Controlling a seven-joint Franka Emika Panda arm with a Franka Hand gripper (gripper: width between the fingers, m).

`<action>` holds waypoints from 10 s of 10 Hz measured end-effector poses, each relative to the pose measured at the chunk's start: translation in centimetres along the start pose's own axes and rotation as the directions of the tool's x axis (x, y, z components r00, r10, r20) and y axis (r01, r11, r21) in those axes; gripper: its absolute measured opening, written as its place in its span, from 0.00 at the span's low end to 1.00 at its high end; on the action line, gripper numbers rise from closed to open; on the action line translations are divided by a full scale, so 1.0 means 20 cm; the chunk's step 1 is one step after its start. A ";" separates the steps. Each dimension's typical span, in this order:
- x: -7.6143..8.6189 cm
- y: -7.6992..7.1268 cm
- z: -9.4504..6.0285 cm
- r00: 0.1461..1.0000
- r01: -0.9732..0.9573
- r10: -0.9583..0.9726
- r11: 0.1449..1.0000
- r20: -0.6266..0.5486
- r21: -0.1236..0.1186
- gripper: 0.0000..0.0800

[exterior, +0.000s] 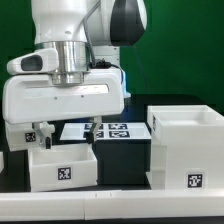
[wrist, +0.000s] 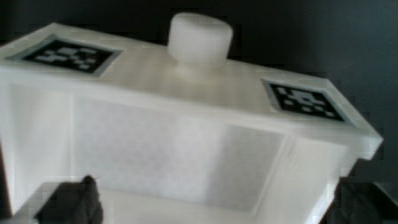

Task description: Assemble drawer

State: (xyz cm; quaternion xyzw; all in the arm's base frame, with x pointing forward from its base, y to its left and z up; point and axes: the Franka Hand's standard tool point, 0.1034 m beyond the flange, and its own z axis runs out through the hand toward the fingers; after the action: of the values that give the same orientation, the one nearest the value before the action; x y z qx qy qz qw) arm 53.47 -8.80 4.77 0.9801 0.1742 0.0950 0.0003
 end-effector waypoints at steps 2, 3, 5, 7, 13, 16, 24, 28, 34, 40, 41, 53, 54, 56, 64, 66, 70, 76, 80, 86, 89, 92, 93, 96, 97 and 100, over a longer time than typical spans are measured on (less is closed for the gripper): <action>0.07 -0.10 -0.01 0.999 -0.039 0.038 0.999 0.017 0.023 0.81; 0.08 -0.14 -0.01 0.998 -0.055 0.054 0.998 0.028 0.032 0.81; 0.10 -0.17 0.01 0.998 -0.051 0.050 0.998 0.029 0.036 0.81; 0.05 -0.17 0.08 0.998 -0.055 0.054 0.998 0.034 0.035 0.81; 0.01 -0.17 0.14 0.998 -0.047 0.045 0.998 0.039 0.033 0.41; 0.00 -0.17 0.14 0.998 -0.046 0.045 0.998 0.040 0.034 0.08; 0.12 -0.11 0.02 0.951 0.296 -0.303 0.950 0.063 0.098 0.05; 0.08 -0.15 0.03 0.933 0.353 -0.358 0.932 0.048 0.088 0.05; 0.14 -0.25 0.05 0.745 0.655 -0.666 0.743 0.049 0.140 0.05; 0.16 -0.32 0.06 0.526 0.843 -0.851 0.522 0.005 0.127 0.05; 0.15 -0.32 0.06 0.535 0.837 -0.845 0.531 0.008 0.133 0.05; 0.21 -0.34 0.10 0.460 0.871 -0.888 0.453 0.005 0.188 0.05; 0.22 -0.35 0.10 0.452 0.877 -0.892 0.445 0.005 0.184 0.05; 0.24 -0.37 0.10 0.433 0.886 -0.901 0.426 0.004 0.181 0.05; 0.22 -0.40 0.14 0.420 0.892 -0.907 0.413 -0.001 0.183 0.05; 0.23 -0.44 0.14 0.439 0.884 -0.898 0.432 -0.003 0.177 0.05; 0.24 -0.48 0.15 0.460 0.873 -0.888 0.452 -0.001 0.181 0.05; 0.36 -0.29 -0.01 0.443 0.887 -0.895 0.429 -0.052 0.167 0.67; 0.17 0.01 0.11 0.496 0.864 -0.849 0.464 -0.181 0.194 0.81; 0.15 -0.28 0.19 0.552 0.832 -0.802 0.510 -0.227 0.219 0.81; 0.15 -0.44 0.19 0.585 0.808 -0.777 0.533 -0.232 0.251 0.81; 0.17 -0.52 0.20 0.600 0.799 -0.767 0.558 -0.228 0.227 0.81; 0.17 -0.53 0.20 0.605 0.795 -0.764 0.562 -0.226 0.230 0.81; 0.17 -0.44 0.18 0.606 0.793 -0.765 0.561 -0.216 0.238 0.81; 0.19 -0.41 0.17 0.610 0.791 -0.763 0.566 -0.216 0.234 0.81; 0.25 -0.38 0.17 0.616 0.787 -0.756 0.572 -0.224 0.233 0.81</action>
Offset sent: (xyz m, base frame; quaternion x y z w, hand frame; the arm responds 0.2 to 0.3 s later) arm 0.0091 0.0216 0.0060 0.0087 -0.0291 0.0561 0.9980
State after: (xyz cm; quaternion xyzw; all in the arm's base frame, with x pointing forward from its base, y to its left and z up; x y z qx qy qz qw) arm 56.03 0.20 2.18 0.7870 0.5959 0.1053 -0.1201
